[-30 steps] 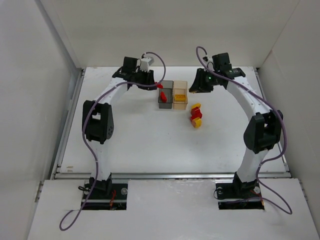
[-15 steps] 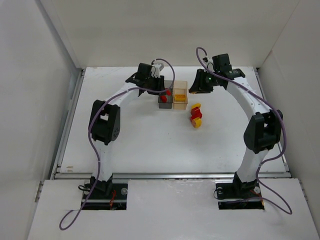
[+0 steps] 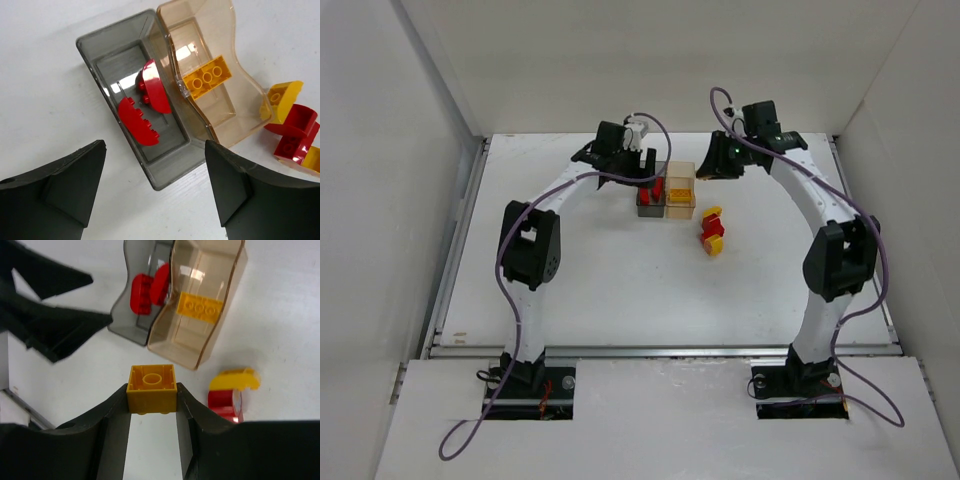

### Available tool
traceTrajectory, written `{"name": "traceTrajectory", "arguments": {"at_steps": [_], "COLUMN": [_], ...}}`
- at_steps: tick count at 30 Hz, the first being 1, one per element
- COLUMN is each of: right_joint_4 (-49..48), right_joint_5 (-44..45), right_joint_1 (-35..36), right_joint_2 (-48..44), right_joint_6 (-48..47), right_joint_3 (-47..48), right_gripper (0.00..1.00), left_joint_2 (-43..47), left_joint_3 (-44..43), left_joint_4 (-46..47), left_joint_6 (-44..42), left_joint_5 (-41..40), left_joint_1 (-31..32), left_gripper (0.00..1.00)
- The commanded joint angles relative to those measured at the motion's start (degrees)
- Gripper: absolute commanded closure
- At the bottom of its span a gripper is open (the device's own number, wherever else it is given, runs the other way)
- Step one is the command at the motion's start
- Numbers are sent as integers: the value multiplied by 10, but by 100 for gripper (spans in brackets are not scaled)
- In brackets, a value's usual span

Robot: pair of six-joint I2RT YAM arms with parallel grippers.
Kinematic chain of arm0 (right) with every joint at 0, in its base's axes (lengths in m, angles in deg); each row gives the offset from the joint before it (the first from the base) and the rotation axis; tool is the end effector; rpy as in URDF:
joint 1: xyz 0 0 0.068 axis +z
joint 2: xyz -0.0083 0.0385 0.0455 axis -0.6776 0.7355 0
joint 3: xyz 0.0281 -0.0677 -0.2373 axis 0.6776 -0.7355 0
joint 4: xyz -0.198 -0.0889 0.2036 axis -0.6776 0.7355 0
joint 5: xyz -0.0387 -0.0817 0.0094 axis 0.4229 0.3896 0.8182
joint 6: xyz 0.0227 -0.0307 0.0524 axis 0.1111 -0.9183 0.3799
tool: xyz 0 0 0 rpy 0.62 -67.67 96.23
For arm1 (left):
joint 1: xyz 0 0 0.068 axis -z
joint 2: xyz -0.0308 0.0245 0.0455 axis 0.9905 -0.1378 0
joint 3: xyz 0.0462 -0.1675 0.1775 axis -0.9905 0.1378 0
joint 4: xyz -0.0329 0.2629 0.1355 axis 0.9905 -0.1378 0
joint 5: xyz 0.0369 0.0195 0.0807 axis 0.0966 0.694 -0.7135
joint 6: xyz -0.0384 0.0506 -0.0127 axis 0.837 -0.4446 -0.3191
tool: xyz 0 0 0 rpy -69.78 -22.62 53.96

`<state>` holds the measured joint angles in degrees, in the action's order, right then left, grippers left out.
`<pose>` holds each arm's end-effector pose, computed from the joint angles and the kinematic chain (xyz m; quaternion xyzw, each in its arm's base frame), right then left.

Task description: Sort the legos into containers by color

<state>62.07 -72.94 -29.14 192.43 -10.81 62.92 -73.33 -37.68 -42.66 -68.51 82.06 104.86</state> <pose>0.4483 0.1292 0.2817 -0.0520 0.9104 0.2829 0.2973 0.4843 -0.2215 0.2105 0.2172 0.8460 -0.2513 0.4170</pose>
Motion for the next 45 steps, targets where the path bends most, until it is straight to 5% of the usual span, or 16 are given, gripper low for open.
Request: {"name": "traceTrajectory", "arguments": {"at_steps": [1,5,10,18,25,33,36,41,45], "right_joint_4": [-15,-10,3,4,5,34,3,14,41], "right_joint_5": [34,82,104,108,113,77,57,170,181], "right_joint_1": [15,37,37,55,55,55,44,36,49], "right_joint_2": [54,123,200,204,136,165,123,32,-28], "right_joint_6": [4,4,4,-16,-42,-48,-43,-85,-117], "right_joint_3": [73,140,204,226,184,200,137,7,-98], "right_gripper": [90,76,57,22,5,6,6,8,8], "left_joint_2": [109,161,220,225,220,215,221,227,227], "left_joint_3": [-26,-8,61,67,51,51,51,16,-11], "left_joint_4": [17,2,34,29,23,28,23,-4,-18], "left_joint_6": [-48,-130,-206,-206,-207,-212,-212,-166,-187], "left_joint_5": [-22,-79,-145,-197,-167,-162,-162,-164,-92], "left_joint_1": [3,3,-11,-16,-16,-16,-16,-30,-43], "left_gripper": [22,20,0,0,0,0,0,0,0]}}
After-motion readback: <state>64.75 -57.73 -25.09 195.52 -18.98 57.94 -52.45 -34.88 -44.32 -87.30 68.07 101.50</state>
